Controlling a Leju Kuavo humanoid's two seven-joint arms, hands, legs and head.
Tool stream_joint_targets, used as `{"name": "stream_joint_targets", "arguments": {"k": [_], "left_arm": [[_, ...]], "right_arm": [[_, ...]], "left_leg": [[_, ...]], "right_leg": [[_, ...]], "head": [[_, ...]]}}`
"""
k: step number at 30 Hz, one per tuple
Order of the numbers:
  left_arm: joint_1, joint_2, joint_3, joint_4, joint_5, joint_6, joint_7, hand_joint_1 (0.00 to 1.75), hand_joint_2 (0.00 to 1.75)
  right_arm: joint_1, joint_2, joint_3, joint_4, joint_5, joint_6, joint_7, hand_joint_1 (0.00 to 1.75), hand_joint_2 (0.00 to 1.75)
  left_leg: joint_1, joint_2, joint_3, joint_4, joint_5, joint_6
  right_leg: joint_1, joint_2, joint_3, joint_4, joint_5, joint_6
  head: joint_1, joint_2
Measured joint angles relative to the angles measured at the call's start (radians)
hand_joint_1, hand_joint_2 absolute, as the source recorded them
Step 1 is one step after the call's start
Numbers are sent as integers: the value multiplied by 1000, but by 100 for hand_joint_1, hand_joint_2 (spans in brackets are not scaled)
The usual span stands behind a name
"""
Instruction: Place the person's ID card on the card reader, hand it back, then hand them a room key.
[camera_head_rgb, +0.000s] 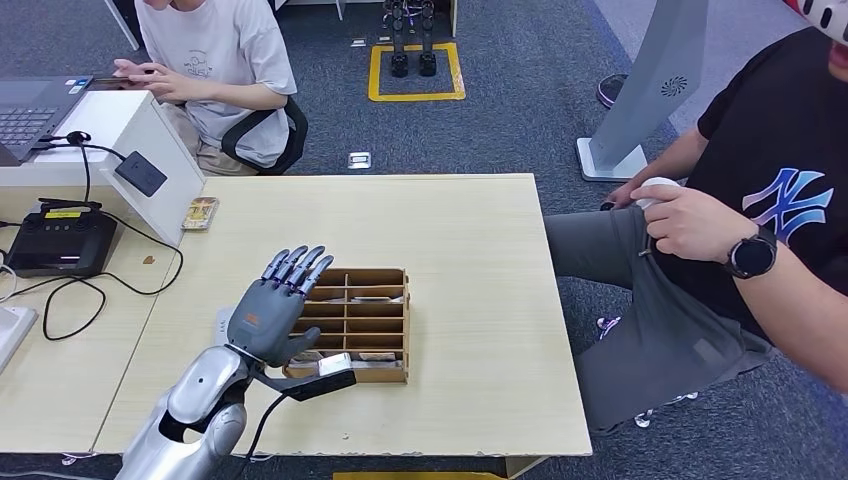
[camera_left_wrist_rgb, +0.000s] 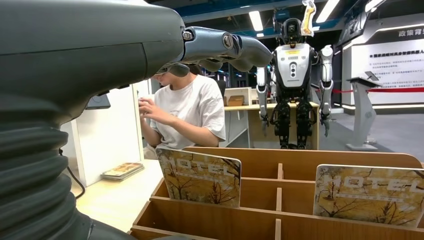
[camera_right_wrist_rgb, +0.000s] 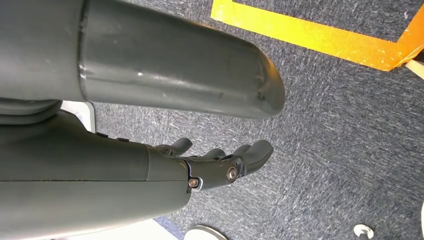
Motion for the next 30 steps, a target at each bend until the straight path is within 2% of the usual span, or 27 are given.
{"name": "stream_joint_targets", "arguments": {"k": [15,17,19,21,23,30], "left_arm": [[2,-3,0,2,-3,-2,0,0,175],[2,-4,0,4,-3,-2,0,65,175],[2,-5,0,6,-3,-5,-1,96,175],[2,-5,0,8,-2,-10,-2,117,175],[2,-4,0,10,-2,-15,-4,173,175],[4,-4,0,16,1,-17,-6,174,175]], "right_arm": [[0,0,0,0,0,0,0,0,0],[0,0,0,0,0,0,0,0,0],[0,0,0,0,0,0,0,0,0],[0,0,0,0,0,0,-1,0,0],[0,0,0,0,0,0,-1,0,0],[0,0,0,0,0,0,-2,0,0]], "left_leg": [[0,0,0,0,0,0],[0,0,0,0,0,0],[0,0,0,0,0,0],[0,0,0,0,0,0],[0,0,0,0,0,0],[0,0,0,0,0,0]], "right_leg": [[0,0,0,0,0,0],[0,0,0,0,0,0],[0,0,0,0,0,0],[0,0,0,0,0,0],[0,0,0,0,0,0],[0,0,0,0,0,0]], "head": [[0,0],[0,0],[0,0],[0,0],[0,0],[0,0]]}}
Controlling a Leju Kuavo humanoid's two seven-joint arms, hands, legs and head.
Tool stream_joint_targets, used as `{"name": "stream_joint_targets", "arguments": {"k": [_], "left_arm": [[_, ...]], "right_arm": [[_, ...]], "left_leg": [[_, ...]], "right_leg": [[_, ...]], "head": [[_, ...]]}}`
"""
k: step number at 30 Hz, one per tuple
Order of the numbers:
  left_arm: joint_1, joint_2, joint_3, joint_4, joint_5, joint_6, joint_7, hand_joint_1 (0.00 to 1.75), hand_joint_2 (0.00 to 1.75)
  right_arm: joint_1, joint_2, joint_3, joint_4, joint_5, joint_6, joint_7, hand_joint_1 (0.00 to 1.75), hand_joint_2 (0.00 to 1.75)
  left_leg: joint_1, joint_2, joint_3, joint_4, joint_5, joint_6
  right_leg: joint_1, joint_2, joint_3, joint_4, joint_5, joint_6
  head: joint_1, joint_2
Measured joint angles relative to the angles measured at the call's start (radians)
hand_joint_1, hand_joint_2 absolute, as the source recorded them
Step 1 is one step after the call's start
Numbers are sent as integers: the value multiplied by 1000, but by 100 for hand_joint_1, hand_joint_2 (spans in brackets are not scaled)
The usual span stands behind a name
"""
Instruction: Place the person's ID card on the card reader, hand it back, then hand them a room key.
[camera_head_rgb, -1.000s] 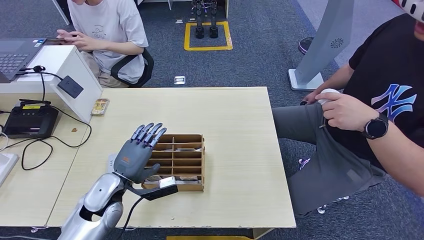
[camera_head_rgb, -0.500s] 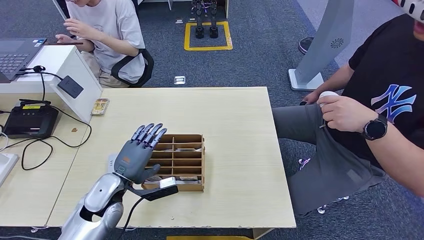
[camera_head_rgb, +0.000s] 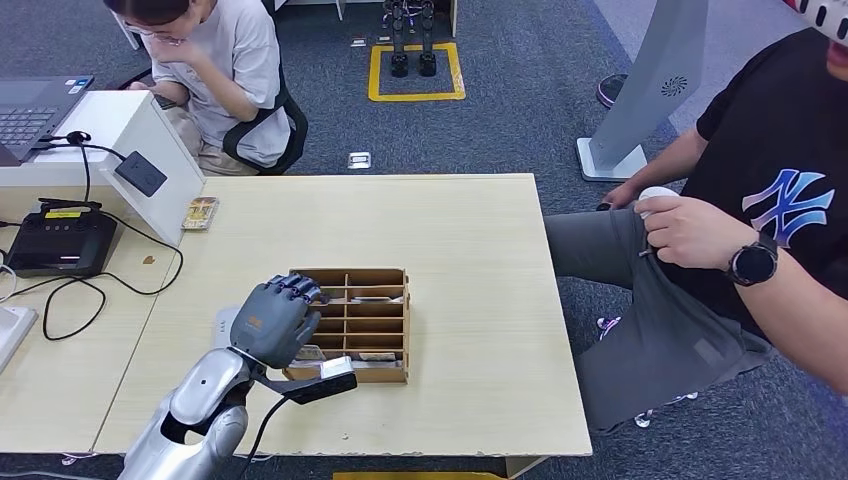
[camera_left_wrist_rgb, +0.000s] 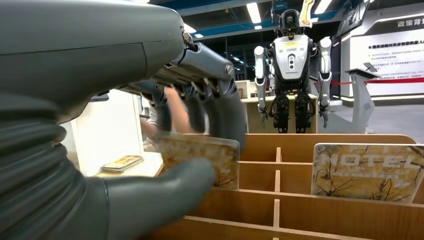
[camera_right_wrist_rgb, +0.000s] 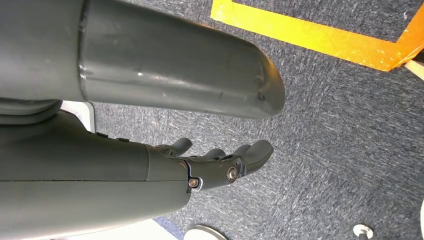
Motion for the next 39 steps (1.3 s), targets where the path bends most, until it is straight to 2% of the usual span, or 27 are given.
{"name": "stream_joint_targets", "arguments": {"k": [22,28,31,36,39], "left_arm": [[14,5,0,1,34,-1,8,175,175],[21,12,24,-23,143,-8,-36,175,175],[14,39,60,-102,272,-42,-72,175,175],[-55,137,184,-312,536,-185,-120,175,175],[-87,176,255,-404,594,-223,-130,175,175]], "right_arm": [[-15,0,0,0,0,-3,-27,0,0],[-19,0,0,0,0,-3,-28,0,0],[-17,0,0,0,-1,-3,-24,0,0],[-7,0,-5,0,-2,-3,-20,0,0],[-3,0,-14,0,-3,-3,-21,0,0]], "left_leg": [[0,0,0,0,0,0],[0,0,0,0,0,0],[0,0,0,0,0,0],[1,0,0,0,0,-1],[1,0,0,0,1,-1]], "right_leg": [[0,0,0,0,0,0],[0,0,0,0,0,0],[0,0,0,0,0,0],[2,0,0,1,0,0],[2,0,0,1,0,-1]], "head": [[0,0],[0,0],[0,0],[0,0],[0,0]]}}
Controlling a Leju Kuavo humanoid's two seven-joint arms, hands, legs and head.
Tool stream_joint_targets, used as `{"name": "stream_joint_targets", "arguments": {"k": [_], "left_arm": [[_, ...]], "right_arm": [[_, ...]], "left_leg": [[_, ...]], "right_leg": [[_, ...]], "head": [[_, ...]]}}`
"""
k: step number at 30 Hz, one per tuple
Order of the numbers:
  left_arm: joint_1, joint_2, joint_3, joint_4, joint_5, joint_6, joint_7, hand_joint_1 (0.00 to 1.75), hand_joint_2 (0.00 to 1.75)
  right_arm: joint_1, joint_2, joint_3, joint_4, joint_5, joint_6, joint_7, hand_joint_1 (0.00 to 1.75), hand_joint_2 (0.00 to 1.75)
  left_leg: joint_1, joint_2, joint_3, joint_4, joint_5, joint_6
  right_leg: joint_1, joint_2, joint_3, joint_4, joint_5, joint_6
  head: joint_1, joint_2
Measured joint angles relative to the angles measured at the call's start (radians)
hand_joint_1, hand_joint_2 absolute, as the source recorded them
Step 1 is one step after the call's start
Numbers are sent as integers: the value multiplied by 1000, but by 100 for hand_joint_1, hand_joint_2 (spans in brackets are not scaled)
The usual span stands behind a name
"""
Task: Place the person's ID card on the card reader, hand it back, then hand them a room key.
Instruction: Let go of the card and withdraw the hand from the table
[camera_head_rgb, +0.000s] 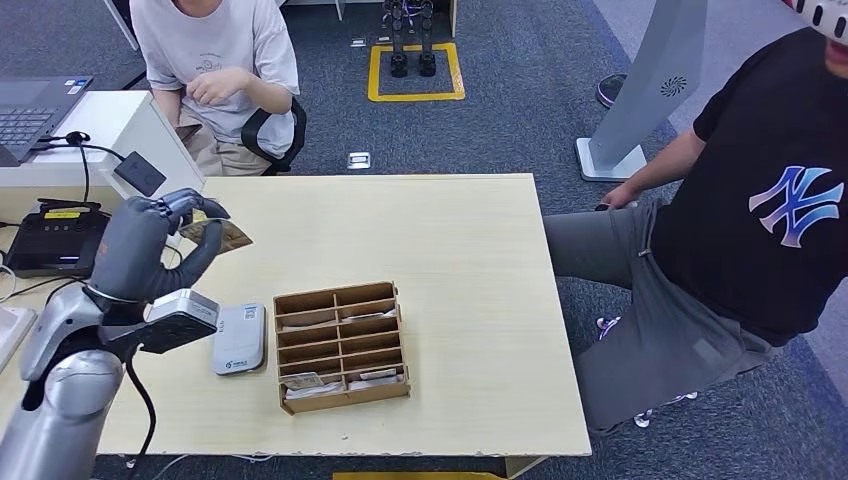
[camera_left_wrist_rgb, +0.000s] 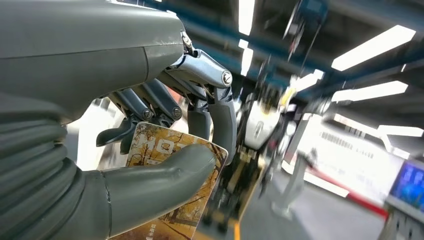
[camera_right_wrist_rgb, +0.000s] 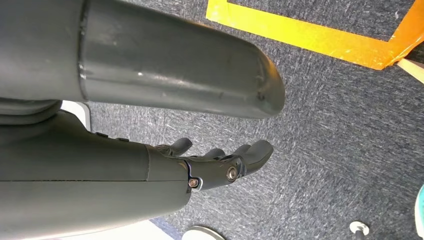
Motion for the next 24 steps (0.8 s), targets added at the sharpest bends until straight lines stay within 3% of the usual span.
{"name": "stream_joint_targets", "arguments": {"k": [5,14,19,24], "left_arm": [[-13,20,59,-87,9,-9,-1,175,175],[-13,24,80,-131,-22,4,2,175,175],[-9,4,82,-121,-216,63,69,175,175],[-21,-70,84,-17,-513,144,204,175,175]], "right_arm": [[0,0,-7,0,0,0,-1,0,0],[0,0,-10,0,0,0,-2,0,0],[-1,0,-10,0,1,0,0,0,0],[-14,1,-8,0,3,6,13,0,0]], "left_leg": [[0,0,0,0,0,0],[-1,0,0,0,0,0],[-1,0,0,0,0,0],[-1,0,0,0,0,0]], "right_leg": [[0,0,0,0,0,0],[-1,0,0,-1,0,0],[-1,0,0,-1,0,0],[-1,0,0,-1,1,0]], "head": [[0,0],[0,0],[0,0],[0,0]]}}
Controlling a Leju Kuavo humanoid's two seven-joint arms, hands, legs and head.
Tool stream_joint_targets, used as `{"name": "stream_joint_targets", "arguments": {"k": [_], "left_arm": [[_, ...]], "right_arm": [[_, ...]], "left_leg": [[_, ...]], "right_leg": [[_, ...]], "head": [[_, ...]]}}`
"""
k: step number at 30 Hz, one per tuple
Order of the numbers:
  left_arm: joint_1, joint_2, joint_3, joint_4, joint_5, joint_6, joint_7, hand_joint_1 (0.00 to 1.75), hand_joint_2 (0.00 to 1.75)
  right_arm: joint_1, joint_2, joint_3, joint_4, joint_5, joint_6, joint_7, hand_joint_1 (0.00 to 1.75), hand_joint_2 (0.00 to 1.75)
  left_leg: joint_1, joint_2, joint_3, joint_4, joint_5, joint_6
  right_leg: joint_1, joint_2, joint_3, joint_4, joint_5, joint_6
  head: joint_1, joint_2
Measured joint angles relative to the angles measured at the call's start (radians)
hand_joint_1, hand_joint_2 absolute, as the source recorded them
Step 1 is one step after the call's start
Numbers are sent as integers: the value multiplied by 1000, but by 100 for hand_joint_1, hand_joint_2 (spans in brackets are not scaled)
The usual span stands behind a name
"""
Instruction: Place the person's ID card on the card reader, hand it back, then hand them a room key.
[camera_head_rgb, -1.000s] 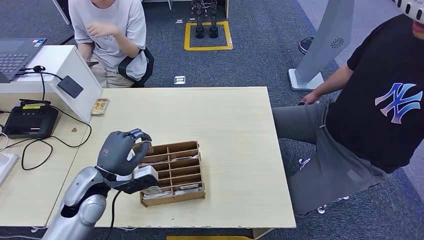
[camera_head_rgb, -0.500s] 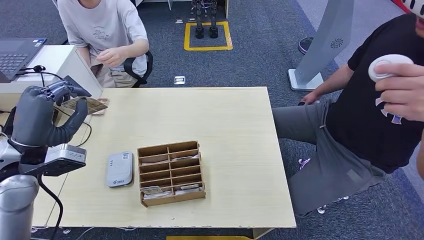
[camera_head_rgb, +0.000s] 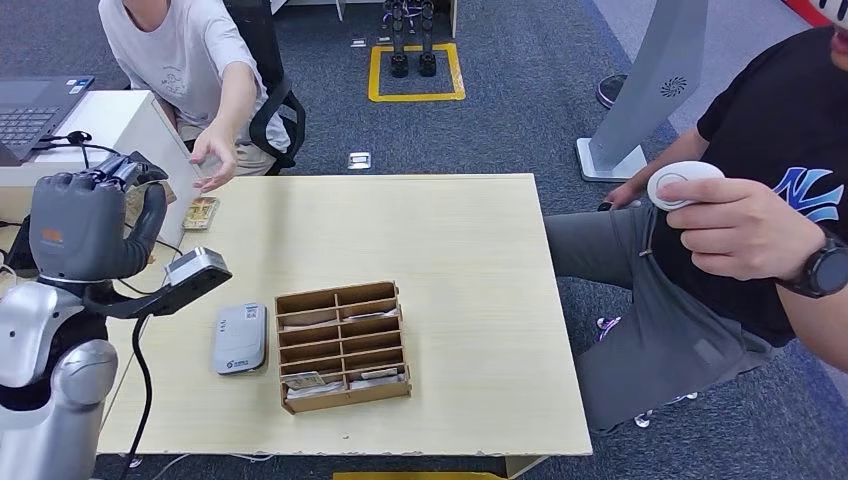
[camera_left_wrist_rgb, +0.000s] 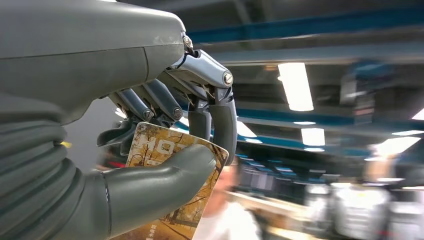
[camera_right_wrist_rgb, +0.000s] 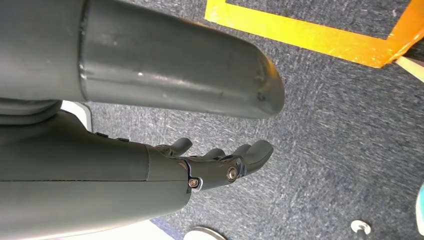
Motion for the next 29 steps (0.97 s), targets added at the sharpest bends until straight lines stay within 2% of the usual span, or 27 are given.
{"name": "stream_joint_targets", "arguments": {"k": [3,8,19,20,23,24,29], "left_arm": [[-17,-48,11,69,-87,27,37,175,175],[-36,-102,46,132,-146,30,50,175,175],[-74,-162,123,206,-173,23,41,175,175],[-75,-166,127,210,-174,23,39,149,175],[-75,-175,135,219,-176,21,33,18,175],[-75,-178,137,222,-176,21,31,0,175],[-75,-188,144,229,-175,23,13,0,175]], "right_arm": [[-12,1,5,0,0,2,8,0,0],[-18,2,12,0,0,8,23,0,0],[-19,3,29,0,0,10,22,0,0],[-19,3,29,0,0,10,22,0,0],[-19,3,29,0,0,10,22,0,0],[-19,3,29,0,0,10,22,0,0],[-19,4,29,0,0,10,22,0,0]], "left_leg": [[0,0,0,0,0,0],[0,0,0,0,0,0],[0,0,0,0,0,0],[0,0,0,0,0,0],[0,0,0,0,0,0],[0,0,0,0,0,0],[0,0,-1,0,0,0]], "right_leg": [[0,0,0,0,1,0],[0,0,0,0,1,0],[0,0,0,0,1,0],[0,0,0,0,1,0],[0,0,0,0,1,0],[0,0,0,0,1,0],[0,0,0,0,1,0]], "head": [[0,0],[0,0],[0,0],[0,0],[0,0],[0,0],[0,0]]}}
